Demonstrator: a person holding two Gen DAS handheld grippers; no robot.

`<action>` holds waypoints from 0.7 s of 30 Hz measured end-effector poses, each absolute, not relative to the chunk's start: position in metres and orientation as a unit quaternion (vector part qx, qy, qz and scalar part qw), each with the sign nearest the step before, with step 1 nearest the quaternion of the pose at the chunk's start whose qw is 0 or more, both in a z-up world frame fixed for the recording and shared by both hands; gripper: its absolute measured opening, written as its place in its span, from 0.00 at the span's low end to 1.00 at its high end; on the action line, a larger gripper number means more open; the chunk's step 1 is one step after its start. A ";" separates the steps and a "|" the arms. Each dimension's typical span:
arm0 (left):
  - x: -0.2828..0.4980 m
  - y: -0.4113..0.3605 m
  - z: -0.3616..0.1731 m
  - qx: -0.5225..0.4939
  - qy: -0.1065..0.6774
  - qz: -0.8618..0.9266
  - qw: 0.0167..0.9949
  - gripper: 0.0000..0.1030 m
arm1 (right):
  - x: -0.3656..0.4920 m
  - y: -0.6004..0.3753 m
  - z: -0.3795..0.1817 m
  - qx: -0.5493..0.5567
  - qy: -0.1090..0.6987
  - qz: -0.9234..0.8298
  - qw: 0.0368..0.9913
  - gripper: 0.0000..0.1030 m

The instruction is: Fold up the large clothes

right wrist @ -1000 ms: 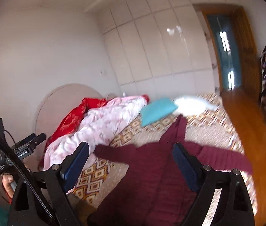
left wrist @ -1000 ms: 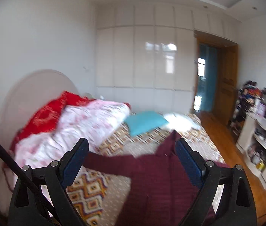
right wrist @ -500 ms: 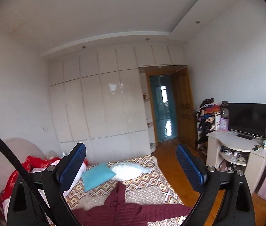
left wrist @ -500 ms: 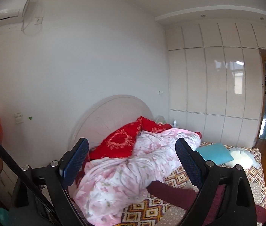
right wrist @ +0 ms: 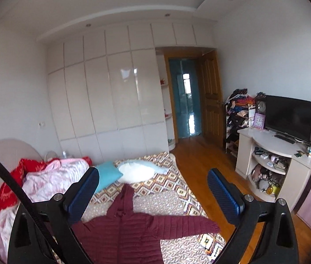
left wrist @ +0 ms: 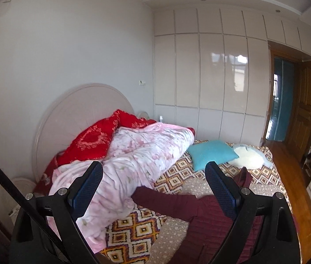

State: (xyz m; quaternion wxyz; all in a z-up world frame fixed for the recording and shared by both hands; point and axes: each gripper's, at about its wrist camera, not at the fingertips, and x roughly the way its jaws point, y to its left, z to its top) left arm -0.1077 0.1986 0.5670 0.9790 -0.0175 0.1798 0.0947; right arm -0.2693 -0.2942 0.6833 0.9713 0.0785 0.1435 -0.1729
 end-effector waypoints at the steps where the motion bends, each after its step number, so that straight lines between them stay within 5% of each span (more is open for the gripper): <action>1: -0.097 0.193 0.546 -0.011 0.184 0.090 0.979 0.91 | -0.251 -0.294 0.655 0.071 0.168 -0.164 0.970 0.98; 13: 0.019 0.131 0.261 -0.049 0.347 -0.017 0.936 0.91 | -0.119 -0.309 0.341 0.111 0.416 -0.074 0.900 0.96; 21: 0.086 0.171 0.235 -0.061 0.374 0.047 0.924 0.91 | -0.057 -0.277 0.254 0.128 0.451 -0.044 0.882 0.96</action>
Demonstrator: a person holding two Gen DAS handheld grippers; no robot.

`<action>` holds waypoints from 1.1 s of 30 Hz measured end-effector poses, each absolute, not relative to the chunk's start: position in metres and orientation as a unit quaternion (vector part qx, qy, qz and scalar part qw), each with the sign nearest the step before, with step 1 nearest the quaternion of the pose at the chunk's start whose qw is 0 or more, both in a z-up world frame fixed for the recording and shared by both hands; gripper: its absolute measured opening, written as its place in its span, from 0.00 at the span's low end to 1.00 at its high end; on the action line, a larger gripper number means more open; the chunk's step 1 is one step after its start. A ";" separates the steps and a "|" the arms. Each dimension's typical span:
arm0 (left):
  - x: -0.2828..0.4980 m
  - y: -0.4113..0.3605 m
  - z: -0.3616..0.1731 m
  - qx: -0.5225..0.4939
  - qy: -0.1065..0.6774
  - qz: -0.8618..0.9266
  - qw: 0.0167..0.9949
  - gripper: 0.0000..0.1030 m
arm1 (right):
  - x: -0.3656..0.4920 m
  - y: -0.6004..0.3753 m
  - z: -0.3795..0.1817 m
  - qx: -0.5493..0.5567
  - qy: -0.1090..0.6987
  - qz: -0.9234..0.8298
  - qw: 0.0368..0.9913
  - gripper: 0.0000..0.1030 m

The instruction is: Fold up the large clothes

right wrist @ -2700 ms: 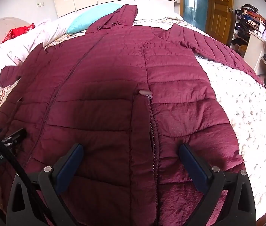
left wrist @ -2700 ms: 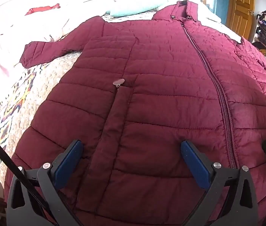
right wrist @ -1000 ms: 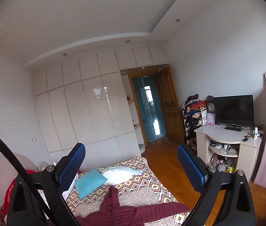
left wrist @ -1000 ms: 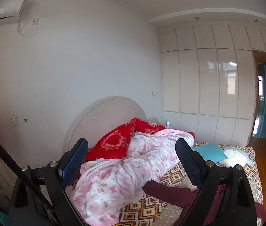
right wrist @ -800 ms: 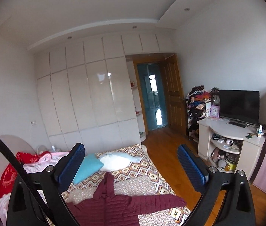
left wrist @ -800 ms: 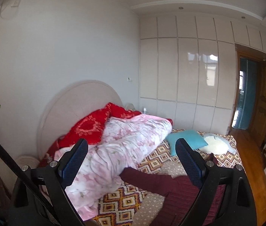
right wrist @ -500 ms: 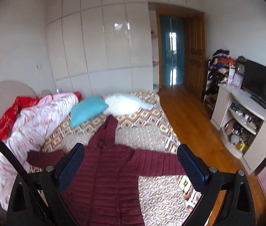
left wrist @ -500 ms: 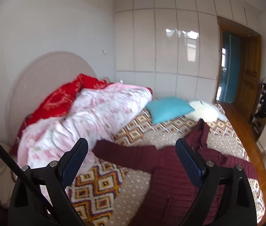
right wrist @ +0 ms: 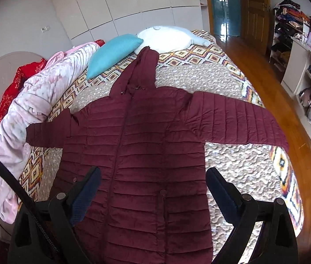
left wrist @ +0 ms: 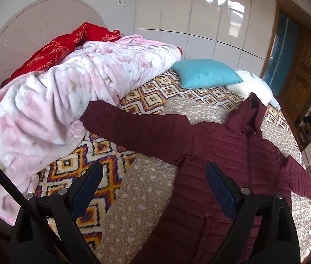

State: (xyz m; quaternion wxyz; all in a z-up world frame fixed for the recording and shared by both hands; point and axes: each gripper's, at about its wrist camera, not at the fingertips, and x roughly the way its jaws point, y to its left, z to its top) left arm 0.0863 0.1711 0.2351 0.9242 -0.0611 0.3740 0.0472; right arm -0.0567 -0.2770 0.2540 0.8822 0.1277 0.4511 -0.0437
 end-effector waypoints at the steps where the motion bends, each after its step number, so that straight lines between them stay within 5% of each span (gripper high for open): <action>1: 0.096 0.182 0.228 -0.068 0.375 0.055 0.923 0.91 | -0.047 -0.270 0.242 0.128 0.450 -0.039 0.883 0.96; 12: 0.214 0.317 0.094 -0.186 0.440 0.143 0.867 0.90 | 0.020 -0.220 0.123 0.117 0.437 -0.025 0.891 0.96; 17: 0.269 0.356 0.037 -0.235 0.459 0.156 0.842 0.73 | 0.041 -0.197 0.075 0.095 0.430 -0.021 0.898 0.96; 29: 0.356 0.369 -0.015 -0.256 0.448 0.160 0.841 0.68 | 0.055 -0.169 0.030 0.054 0.438 -0.011 0.897 0.96; 30: 0.360 0.366 -0.014 -0.247 0.450 0.165 0.842 0.52 | 0.056 -0.168 0.029 0.054 0.439 -0.012 0.897 0.96; 31: 0.364 0.361 -0.012 -0.231 0.454 0.179 0.842 0.22 | 0.057 -0.166 0.027 0.051 0.441 -0.013 0.896 0.97; 33: 0.366 0.354 -0.006 -0.223 0.458 0.179 0.842 0.10 | 0.057 -0.162 0.025 0.040 0.442 -0.015 0.896 0.98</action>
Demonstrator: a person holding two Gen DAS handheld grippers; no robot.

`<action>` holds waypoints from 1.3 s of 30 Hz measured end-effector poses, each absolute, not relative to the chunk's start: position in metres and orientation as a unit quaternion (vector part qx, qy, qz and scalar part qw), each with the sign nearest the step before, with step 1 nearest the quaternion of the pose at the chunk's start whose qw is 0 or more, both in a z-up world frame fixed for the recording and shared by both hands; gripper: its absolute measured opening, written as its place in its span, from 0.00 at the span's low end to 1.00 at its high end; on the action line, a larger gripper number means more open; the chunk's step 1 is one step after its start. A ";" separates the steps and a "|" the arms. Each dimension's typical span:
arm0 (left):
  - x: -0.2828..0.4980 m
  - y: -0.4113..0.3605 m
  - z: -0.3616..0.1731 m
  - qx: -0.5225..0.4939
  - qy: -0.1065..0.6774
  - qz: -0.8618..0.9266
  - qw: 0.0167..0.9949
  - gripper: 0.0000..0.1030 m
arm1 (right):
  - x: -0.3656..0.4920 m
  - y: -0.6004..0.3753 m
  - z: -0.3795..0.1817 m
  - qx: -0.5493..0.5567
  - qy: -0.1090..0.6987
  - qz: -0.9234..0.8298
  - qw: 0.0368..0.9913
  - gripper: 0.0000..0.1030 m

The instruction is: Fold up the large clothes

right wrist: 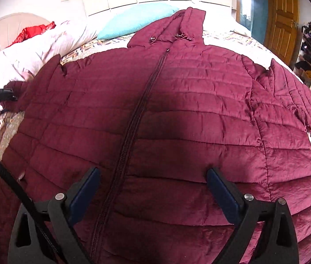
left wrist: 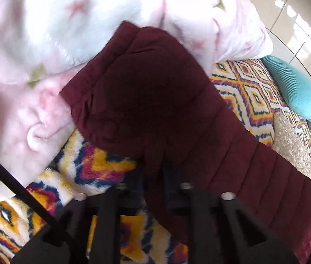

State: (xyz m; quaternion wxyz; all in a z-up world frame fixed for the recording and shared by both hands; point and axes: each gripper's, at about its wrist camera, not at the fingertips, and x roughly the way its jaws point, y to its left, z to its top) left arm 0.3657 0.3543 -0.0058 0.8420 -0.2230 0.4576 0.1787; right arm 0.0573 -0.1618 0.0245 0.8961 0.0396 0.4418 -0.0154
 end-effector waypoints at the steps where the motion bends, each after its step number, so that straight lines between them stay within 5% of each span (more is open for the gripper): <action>1: 0.364 0.349 0.002 -0.220 0.453 0.178 0.846 0.08 | 0.058 -0.160 0.024 0.035 0.442 -0.017 0.896 0.98; 11: 0.322 0.176 0.170 -0.103 0.350 0.002 0.931 0.07 | 0.056 -0.171 0.023 0.068 0.431 0.003 0.900 0.99; 17: 0.283 0.004 0.206 -0.059 0.346 -0.207 0.913 0.08 | 0.050 -0.189 0.025 0.137 0.409 0.030 0.902 0.99; 20: 0.255 -0.056 0.197 -0.029 0.372 -0.271 0.887 0.23 | 0.048 -0.199 0.026 0.173 0.398 0.042 0.900 0.98; 21: 0.249 -0.066 0.193 -0.022 0.382 -0.278 0.881 0.36 | 0.047 -0.201 0.026 0.182 0.396 0.043 0.899 0.97; 22: 0.240 -0.073 0.188 -0.018 0.388 -0.278 0.879 0.45 | 0.046 -0.203 0.026 0.191 0.393 0.045 0.898 0.97; 31: 0.162 0.021 0.160 0.007 0.372 -0.165 0.914 0.65 | 0.025 -0.238 0.046 0.266 0.376 0.020 0.887 0.93; 39: 0.111 0.101 0.106 0.022 0.365 -0.046 0.930 0.65 | 0.098 -0.195 0.078 0.165 0.401 0.052 0.900 0.93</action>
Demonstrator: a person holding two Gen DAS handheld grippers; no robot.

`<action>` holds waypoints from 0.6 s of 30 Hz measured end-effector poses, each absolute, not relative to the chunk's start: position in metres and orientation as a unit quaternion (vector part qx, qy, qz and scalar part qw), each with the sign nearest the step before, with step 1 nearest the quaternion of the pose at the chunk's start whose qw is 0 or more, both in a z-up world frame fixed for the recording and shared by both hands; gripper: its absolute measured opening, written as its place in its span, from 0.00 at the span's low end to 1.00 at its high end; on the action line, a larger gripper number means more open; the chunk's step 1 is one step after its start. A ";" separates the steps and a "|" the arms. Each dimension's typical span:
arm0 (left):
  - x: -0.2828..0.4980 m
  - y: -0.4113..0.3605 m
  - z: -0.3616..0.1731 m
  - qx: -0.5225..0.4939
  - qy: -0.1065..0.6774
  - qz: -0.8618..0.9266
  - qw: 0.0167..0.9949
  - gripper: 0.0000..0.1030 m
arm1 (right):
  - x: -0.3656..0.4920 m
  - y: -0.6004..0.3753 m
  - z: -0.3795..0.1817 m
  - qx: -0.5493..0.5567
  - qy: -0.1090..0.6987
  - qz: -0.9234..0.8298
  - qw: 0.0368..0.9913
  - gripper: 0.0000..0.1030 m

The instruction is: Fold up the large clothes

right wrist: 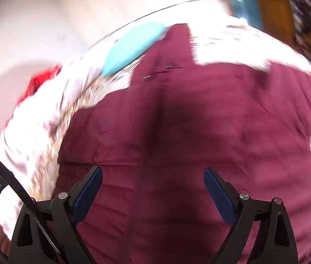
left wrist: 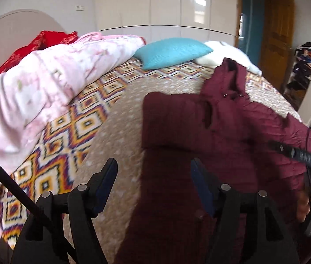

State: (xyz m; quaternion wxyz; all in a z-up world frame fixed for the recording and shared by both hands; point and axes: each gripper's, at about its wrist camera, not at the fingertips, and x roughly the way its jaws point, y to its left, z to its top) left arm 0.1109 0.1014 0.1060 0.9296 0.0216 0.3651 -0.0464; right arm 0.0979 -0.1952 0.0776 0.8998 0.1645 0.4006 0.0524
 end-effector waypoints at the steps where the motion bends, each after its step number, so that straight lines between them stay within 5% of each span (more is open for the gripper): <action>1: 0.107 0.105 0.099 0.025 0.365 -0.041 0.930 0.66 | 0.111 -0.178 0.081 0.138 0.402 0.060 0.903 0.93; 9: 0.101 0.114 0.058 0.018 0.391 -0.023 0.920 0.66 | 0.211 -0.065 0.062 -0.031 0.439 0.040 0.897 0.92; 10: 0.098 0.114 0.057 0.016 0.389 -0.025 0.921 0.66 | 0.220 -0.063 0.056 -0.042 0.449 0.019 0.892 0.79; 11: 0.095 0.113 0.059 0.016 0.386 -0.027 0.922 0.66 | 0.229 -0.065 0.050 -0.046 0.464 0.000 0.885 0.48; 12: 0.093 0.111 0.061 0.018 0.382 -0.030 0.923 0.65 | 0.233 -0.071 0.051 -0.030 0.473 -0.002 0.881 0.31; 14: 0.088 0.107 0.066 0.024 0.373 -0.037 0.927 0.65 | 0.228 -0.097 0.066 0.029 0.465 0.001 0.885 0.12; 18: 0.083 0.097 0.072 0.026 0.367 -0.050 0.928 0.65 | 0.197 -0.168 0.099 0.086 0.433 -0.053 0.896 0.09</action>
